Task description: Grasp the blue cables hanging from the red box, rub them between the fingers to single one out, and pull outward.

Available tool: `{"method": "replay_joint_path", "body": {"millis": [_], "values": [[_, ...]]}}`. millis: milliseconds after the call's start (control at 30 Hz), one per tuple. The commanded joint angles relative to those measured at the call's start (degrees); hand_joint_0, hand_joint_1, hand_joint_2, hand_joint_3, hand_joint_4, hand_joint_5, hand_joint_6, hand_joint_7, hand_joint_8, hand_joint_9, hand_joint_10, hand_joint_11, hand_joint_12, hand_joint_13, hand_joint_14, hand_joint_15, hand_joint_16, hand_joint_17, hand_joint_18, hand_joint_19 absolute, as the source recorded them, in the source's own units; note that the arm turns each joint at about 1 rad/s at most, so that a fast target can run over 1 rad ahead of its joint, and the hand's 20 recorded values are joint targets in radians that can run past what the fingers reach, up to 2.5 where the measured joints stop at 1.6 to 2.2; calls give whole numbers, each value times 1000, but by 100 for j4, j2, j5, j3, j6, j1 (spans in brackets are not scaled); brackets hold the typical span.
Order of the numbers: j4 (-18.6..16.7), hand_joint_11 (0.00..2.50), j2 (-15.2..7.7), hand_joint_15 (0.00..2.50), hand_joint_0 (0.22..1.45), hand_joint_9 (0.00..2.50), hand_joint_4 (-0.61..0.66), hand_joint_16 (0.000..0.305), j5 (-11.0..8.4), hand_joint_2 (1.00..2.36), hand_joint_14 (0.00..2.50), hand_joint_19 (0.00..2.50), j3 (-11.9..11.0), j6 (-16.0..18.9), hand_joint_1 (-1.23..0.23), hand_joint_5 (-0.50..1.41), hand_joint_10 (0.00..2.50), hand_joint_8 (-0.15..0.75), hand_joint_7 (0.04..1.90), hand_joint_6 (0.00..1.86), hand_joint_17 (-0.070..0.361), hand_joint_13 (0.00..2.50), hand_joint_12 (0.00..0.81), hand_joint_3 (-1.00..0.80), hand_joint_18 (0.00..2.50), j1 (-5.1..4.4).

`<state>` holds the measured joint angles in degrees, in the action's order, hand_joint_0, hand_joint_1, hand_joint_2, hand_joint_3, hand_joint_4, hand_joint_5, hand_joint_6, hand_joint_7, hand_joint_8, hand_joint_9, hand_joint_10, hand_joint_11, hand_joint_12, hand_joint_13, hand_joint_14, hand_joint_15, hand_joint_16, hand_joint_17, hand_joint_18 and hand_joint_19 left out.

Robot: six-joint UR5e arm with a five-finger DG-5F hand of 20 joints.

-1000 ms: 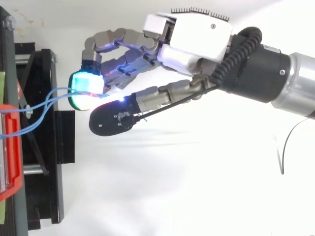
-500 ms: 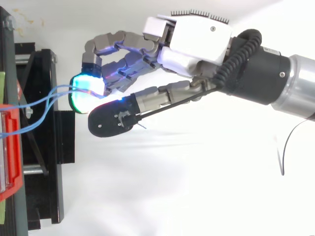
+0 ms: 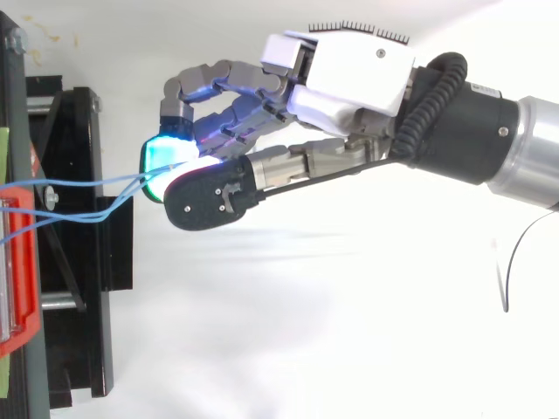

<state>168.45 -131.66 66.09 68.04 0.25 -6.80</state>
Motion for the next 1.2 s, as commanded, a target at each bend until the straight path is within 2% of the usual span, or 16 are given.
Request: {"method": "replay_joint_path", "body": {"millis": [0, 133, 200, 467, 700, 1000, 1133, 1167], "values": [[12, 406, 0, 345, 489, 950, 329, 49, 0, 1000, 12, 492, -2, 10, -553, -98, 10, 281, 1181, 502, 110, 781, 367, -500, 676, 4], [12, 409, 0, 351, 516, 951, 309, 48, 0, 1000, 12, 521, -2, 19, -417, -93, 9, 271, 1185, 502, 107, 772, 358, -500, 653, 4], [12, 414, 0, 352, 523, 949, 307, 47, 0, 1000, 12, 525, -2, 10, -409, -93, 9, 269, 1183, 502, 107, 766, 357, -500, 645, 4], [12, 411, 0, 353, 590, 934, 285, 45, 0, 1008, 13, 534, -19, 19, -535, -95, 10, 260, 1178, 502, 101, 763, 345, -375, 620, 4], [21, 413, 0, 351, 628, 936, 306, 47, -8, 1014, 14, 518, -204, 10, -612, -95, 9, 268, 1167, 502, 106, 775, 351, -234, 653, 4], [30, 405, 0, 341, 656, 931, 326, 49, -8, 1012, 12, 506, -204, 1, -695, -95, 9, 267, 1162, 502, 109, 783, 358, -133, 682, 4], [65, 395, 0, 336, 667, 921, 343, 53, 0, 1000, 11, 471, -204, 10, -746, -102, 7, 282, 1140, 502, 120, 788, 377, 21, 715, -5], [65, 392, 0, 338, 654, 911, 346, 54, 0, 1050, 11, 472, -204, 10, -746, -103, 7, 283, 1137, 501, 121, 787, 380, 15, 717, -5]]}}
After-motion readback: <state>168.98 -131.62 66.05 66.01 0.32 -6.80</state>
